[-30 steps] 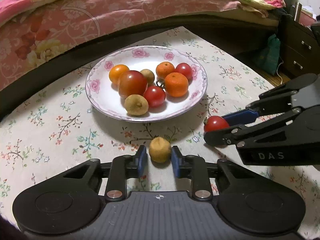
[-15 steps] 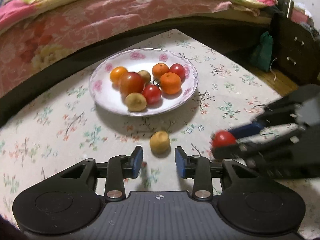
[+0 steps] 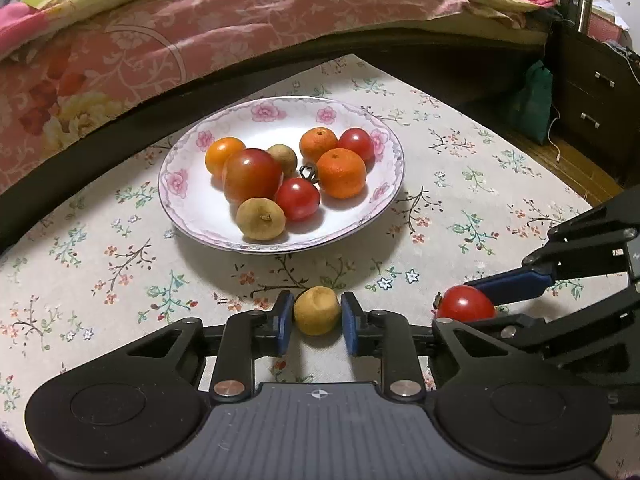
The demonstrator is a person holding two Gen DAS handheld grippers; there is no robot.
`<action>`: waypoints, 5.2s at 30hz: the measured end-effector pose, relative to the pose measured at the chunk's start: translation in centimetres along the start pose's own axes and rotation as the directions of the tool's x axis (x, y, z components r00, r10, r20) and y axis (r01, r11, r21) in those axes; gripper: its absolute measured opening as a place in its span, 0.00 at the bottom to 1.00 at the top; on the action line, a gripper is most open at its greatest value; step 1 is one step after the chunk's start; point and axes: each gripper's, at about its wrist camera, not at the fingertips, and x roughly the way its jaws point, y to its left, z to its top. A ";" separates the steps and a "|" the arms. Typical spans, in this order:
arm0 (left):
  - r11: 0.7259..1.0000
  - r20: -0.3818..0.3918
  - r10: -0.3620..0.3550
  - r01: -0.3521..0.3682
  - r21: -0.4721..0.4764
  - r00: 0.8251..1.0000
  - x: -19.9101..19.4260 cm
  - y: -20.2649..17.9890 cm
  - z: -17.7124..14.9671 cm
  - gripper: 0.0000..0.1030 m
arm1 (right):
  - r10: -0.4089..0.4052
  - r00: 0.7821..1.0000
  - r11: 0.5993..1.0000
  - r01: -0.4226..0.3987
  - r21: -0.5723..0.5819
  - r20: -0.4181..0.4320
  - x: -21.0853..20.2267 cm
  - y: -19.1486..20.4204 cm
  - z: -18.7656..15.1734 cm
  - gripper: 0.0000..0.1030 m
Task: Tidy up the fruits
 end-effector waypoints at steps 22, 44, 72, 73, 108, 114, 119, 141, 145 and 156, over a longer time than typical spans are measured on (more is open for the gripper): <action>0.998 -0.009 0.059 -0.059 -0.025 0.998 -4.3 -0.4 -4.7 0.44 | -0.049 0.997 0.994 0.055 -0.092 0.066 0.1 1.9 -1.6 0.50; 0.997 0.004 0.064 -0.063 -0.051 0.998 -4.4 0.3 -5.3 0.53 | -0.116 0.988 0.992 0.121 -0.046 0.104 -0.3 2.1 -2.3 0.43; 0.998 -0.053 0.060 -0.062 -0.028 0.997 -4.4 -0.8 -4.5 0.33 | -0.104 0.990 0.994 0.107 -0.026 0.092 -0.4 1.9 -1.6 0.28; 0.998 -0.054 0.059 -0.061 -0.027 0.997 -4.4 -0.8 -4.5 0.33 | -0.102 0.990 0.994 0.105 -0.025 0.093 -0.5 1.9 -1.6 0.28; 0.993 -0.009 0.059 -0.060 -0.104 0.998 -5.3 1.2 -2.7 0.33 | -0.059 0.988 0.998 0.057 0.016 0.139 -2.0 1.8 -0.1 0.28; 0.991 0.029 0.065 -0.062 -0.119 0.997 -5.7 1.9 -1.2 0.33 | -0.056 0.984 0.998 0.053 0.025 0.168 -2.2 1.8 1.1 0.28; 0.990 0.057 0.074 -0.067 -0.126 0.996 -5.7 2.5 0.0 0.33 | -0.055 0.981 0.998 0.051 0.025 0.184 -2.1 1.7 2.0 0.28; 0.990 0.122 0.089 -0.074 -0.124 0.988 -0.6 4.2 7.5 0.32 | -0.070 0.963 0.991 0.038 0.126 0.259 1.0 -3.2 9.3 0.28; 0.990 0.122 0.095 -0.080 -0.119 0.988 0.3 4.7 8.4 0.32 | -0.073 0.961 0.992 0.041 0.123 0.268 1.7 -3.7 10.3 0.28; 0.986 0.099 0.088 -0.072 -0.149 0.991 2.1 6.0 9.1 0.32 | -0.039 0.968 0.991 0.006 0.130 0.247 3.9 -5.3 12.3 0.29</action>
